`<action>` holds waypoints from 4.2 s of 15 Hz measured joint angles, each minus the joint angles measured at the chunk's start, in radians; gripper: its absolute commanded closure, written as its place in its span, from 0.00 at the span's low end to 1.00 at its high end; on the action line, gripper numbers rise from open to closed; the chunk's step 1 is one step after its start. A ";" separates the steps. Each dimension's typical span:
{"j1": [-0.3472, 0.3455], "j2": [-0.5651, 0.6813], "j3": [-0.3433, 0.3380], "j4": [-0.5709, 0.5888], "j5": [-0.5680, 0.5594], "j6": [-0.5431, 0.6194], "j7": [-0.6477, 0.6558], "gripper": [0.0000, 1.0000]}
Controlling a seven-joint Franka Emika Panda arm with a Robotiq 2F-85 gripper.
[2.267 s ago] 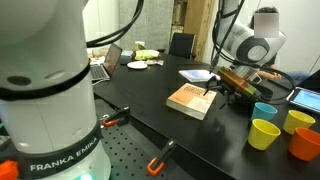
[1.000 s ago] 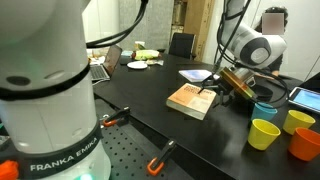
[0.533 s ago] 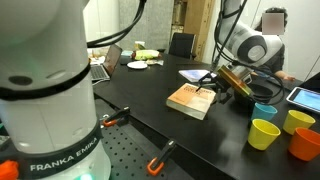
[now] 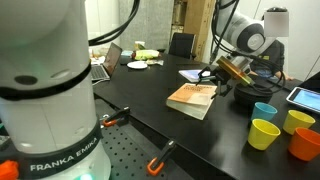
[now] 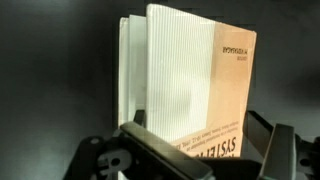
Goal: Open the book, then flip to the middle
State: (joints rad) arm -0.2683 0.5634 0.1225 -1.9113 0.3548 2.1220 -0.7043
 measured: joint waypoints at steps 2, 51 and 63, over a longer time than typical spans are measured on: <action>0.018 -0.033 0.000 -0.013 0.000 -0.006 0.014 0.00; 0.179 -0.316 -0.042 -0.318 0.144 0.054 0.082 0.00; 0.113 -0.239 -0.072 -0.349 0.164 0.110 0.064 0.00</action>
State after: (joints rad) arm -0.1549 0.3241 0.0507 -2.2601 0.5189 2.2316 -0.6401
